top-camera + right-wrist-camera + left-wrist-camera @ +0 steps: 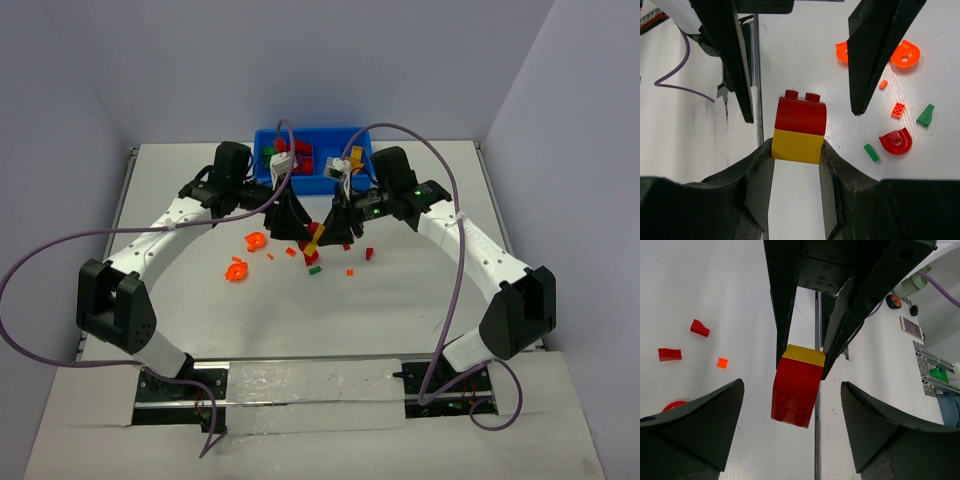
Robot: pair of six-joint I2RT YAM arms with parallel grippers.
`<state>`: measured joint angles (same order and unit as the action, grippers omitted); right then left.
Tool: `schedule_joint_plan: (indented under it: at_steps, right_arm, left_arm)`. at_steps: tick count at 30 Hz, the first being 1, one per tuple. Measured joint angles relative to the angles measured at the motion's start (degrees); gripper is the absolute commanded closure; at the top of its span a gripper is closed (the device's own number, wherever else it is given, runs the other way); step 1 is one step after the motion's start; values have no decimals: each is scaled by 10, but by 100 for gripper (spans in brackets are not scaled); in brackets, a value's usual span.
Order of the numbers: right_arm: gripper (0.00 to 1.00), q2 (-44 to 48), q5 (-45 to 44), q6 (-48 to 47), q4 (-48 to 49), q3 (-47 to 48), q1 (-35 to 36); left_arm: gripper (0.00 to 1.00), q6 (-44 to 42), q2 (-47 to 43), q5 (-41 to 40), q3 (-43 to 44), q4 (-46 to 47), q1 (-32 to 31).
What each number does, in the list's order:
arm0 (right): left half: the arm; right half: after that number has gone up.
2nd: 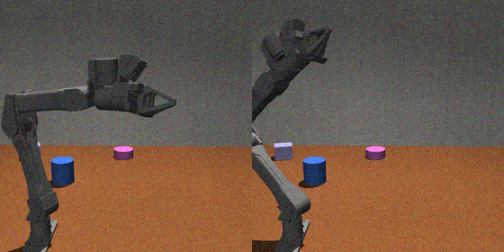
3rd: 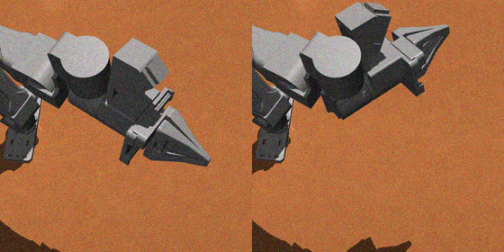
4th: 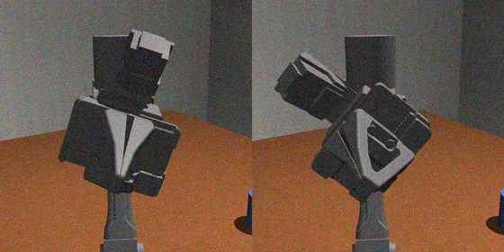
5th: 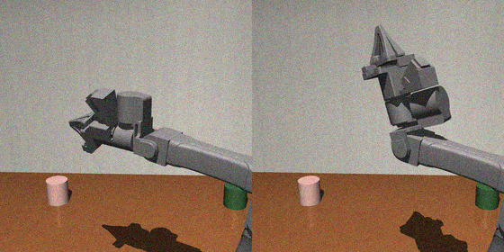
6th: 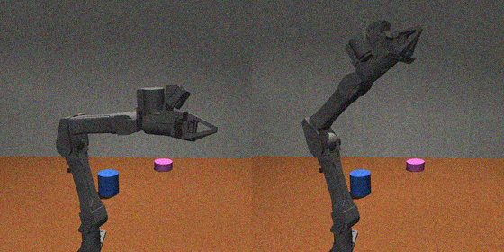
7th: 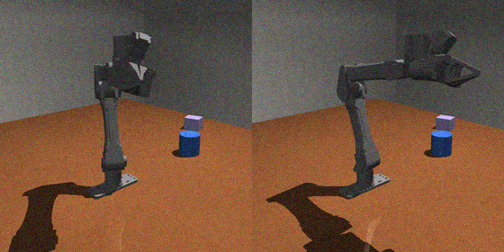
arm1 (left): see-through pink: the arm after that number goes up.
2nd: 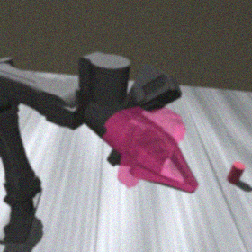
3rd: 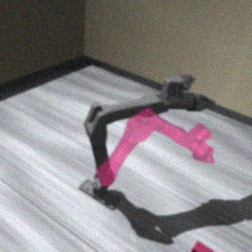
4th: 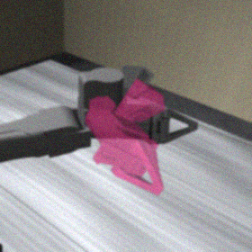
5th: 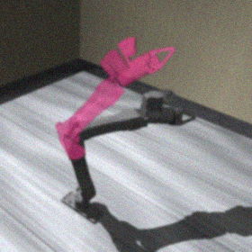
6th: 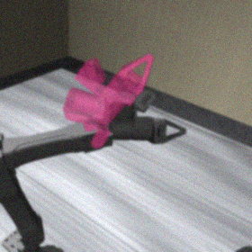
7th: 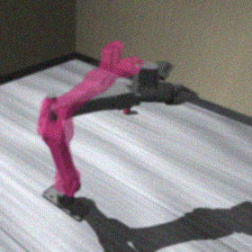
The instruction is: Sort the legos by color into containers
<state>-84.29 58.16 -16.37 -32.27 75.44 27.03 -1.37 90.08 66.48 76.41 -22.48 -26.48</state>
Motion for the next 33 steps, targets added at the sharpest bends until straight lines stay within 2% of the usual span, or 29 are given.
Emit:
schedule_joint_plan:
  at_steps: [4, 9, 11, 13, 16, 18, 25, 33]
  right_arm:
    - [100, 1, 10, -7, -5, 5, 0]
    - [100, 1, 12, -14, -11, 5, 1]
    - [100, 1, 7, -17, -12, 5, 1]
    - [100, 1, 6, -19, -17, 5, 1]
    - [100, 1, 5, -23, -24, 4, 1]
    - [100, 1, 3, -30, -29, 4, 1]
    - [100, 8, -7, -60, -31, -2, -2]
    - [100, 27, -19, -99, -73, -18, -53]
  left_arm:
    - [29, -5, 0, -1, 0, 0, 0]
    - [51, -8, 1, 3, 0, 0, -1]
    - [56, -7, 1, 11, -1, 0, -1]
    - [75, -5, 1, 17, -5, 5, -3]
    - [95, -8, 1, 23, -12, 13, -4]
    - [99, -8, 1, 23, -16, 17, -4]
    - [100, -10, -2, 23, -19, 26, 5]
    - [100, -31, -3, -49, 16, 18, 118]
